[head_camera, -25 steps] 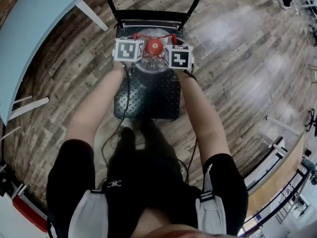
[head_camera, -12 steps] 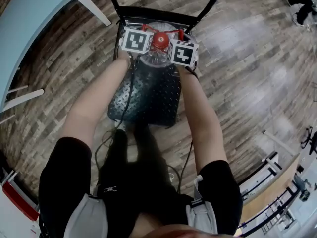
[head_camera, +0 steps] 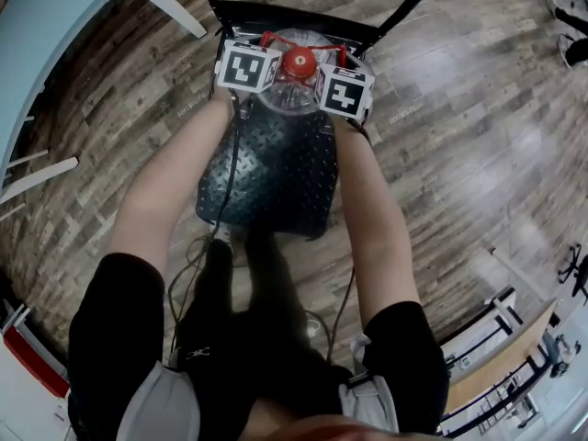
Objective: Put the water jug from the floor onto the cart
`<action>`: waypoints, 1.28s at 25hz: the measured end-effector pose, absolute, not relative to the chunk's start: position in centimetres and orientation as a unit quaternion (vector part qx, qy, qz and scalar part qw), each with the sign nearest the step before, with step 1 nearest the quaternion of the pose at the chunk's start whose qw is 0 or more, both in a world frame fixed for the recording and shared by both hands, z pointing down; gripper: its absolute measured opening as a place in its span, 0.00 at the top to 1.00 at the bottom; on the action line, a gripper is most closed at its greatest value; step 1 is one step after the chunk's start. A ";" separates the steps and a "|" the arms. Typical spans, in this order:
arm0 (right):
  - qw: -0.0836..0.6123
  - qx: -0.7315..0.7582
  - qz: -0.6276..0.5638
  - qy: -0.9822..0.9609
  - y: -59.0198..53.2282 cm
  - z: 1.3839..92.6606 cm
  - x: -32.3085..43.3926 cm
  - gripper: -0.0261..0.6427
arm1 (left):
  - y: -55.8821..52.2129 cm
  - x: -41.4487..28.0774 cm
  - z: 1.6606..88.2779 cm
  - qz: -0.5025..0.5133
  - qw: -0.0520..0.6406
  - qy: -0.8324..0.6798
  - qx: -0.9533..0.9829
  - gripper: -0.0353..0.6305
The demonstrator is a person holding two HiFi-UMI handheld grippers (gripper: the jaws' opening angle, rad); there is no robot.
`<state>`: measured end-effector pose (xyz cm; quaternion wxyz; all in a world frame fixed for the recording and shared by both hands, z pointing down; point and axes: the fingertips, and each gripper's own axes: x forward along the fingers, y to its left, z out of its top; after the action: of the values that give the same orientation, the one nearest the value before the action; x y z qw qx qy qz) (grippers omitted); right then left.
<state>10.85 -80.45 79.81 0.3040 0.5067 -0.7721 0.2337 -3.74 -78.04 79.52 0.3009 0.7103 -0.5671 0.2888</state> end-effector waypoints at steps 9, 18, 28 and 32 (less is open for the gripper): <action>0.299 0.511 0.233 -0.772 -81.1 79.9 11.0 0.73 | -78.5 -4.2 80.3 0.310 0.285 -0.579 0.698 0.67; 0.148 0.533 0.260 -0.791 -77.8 73.1 12.3 0.85 | -76.6 -6.9 74.7 0.273 0.265 -0.624 0.683 0.84; 0.091 0.546 0.240 -0.798 -73.5 61.4 11.0 0.94 | -71.4 -5.3 63.1 0.202 0.239 -0.635 0.706 0.95; 0.076 0.555 0.237 -0.794 -70.5 57.3 9.8 0.94 | -68.4 -6.7 59.2 0.170 0.249 -0.640 0.707 0.95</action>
<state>9.84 -70.55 57.31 0.0763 0.5545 -0.7940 0.2373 -6.69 -68.40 59.19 0.2491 0.7071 -0.6395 0.1705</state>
